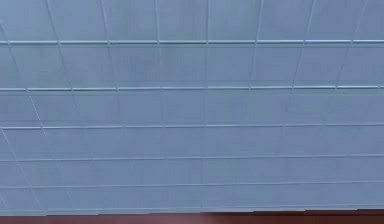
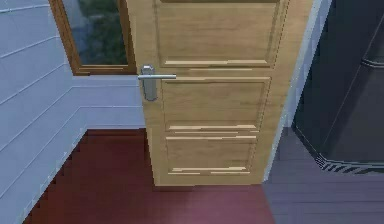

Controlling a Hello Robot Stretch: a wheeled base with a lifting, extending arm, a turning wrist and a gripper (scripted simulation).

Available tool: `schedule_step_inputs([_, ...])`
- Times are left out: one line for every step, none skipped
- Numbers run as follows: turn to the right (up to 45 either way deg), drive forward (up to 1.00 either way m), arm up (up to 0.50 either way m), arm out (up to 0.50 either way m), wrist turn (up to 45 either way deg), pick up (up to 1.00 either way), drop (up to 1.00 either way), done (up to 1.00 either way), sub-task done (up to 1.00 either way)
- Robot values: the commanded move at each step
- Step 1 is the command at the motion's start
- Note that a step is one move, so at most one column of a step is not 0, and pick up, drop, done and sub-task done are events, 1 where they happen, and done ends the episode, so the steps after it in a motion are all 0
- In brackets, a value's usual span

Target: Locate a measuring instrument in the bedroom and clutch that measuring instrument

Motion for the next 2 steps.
schedule_step_inputs([-3.0,0.0,0.0,0.0,0.0,0.0,0.0,0.0,0.0])
schedule_step_inputs([0.0,0.35,0.0,0.0,0.0,0.0,0.0,0.0,0.0])
